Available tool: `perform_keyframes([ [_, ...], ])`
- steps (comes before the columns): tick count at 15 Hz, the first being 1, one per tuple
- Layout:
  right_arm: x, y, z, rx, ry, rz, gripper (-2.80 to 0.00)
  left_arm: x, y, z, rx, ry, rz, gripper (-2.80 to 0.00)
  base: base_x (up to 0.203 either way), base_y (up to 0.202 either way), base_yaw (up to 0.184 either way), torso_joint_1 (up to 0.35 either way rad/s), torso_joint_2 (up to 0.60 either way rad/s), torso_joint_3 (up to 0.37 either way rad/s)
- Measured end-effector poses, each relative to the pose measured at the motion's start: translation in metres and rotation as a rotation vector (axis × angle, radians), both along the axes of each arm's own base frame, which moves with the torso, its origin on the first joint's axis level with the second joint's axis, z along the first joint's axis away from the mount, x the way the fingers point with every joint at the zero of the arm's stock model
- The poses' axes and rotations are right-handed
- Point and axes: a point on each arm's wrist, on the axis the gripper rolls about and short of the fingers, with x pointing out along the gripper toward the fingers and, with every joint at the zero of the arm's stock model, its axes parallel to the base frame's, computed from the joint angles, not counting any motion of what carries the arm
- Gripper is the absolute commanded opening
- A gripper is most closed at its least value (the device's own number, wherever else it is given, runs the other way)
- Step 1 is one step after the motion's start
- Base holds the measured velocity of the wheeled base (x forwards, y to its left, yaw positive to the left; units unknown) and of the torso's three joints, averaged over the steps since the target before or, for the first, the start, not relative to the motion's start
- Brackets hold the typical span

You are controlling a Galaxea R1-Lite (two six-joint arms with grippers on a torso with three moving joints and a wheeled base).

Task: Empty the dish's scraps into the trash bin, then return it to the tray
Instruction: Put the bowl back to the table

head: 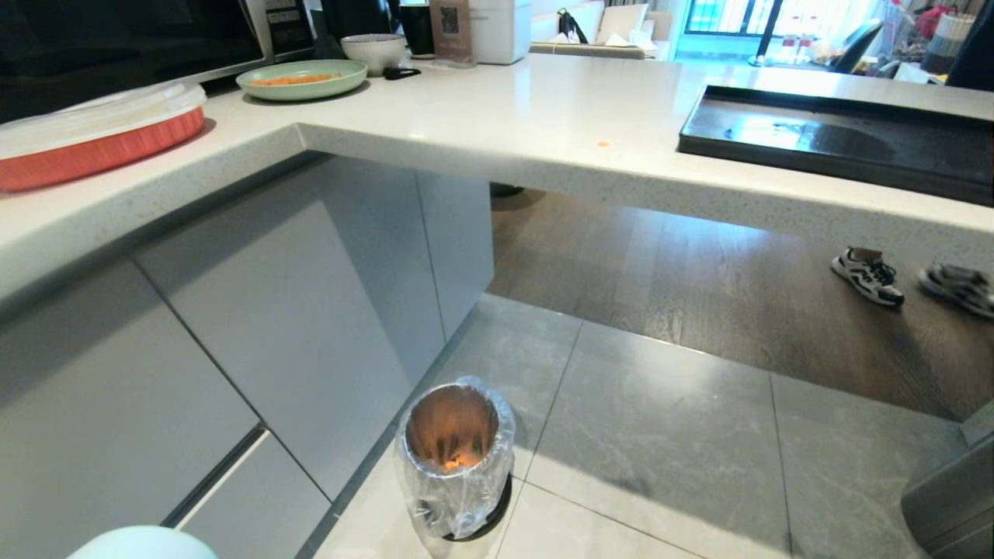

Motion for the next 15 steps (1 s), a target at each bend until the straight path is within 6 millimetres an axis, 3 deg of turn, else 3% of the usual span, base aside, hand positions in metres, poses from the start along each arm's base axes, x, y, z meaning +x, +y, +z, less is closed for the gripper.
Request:
perform_keyframes([
  [7,0.0,0.0,-0.0002,0.0,0.002,0.001,-2.8,0.0,0.0,0.0,0.001,0.0,0.001,-2.8,0.002,0.005,-0.019,-0.001,0.0,0.001],
  [15,0.0,0.0,0.0,0.0,0.0,0.0,-2.8,0.0,0.0,0.0,0.0,0.0,0.0,-2.8,0.002,0.01,-0.171,0.002,0.0,0.003],
])
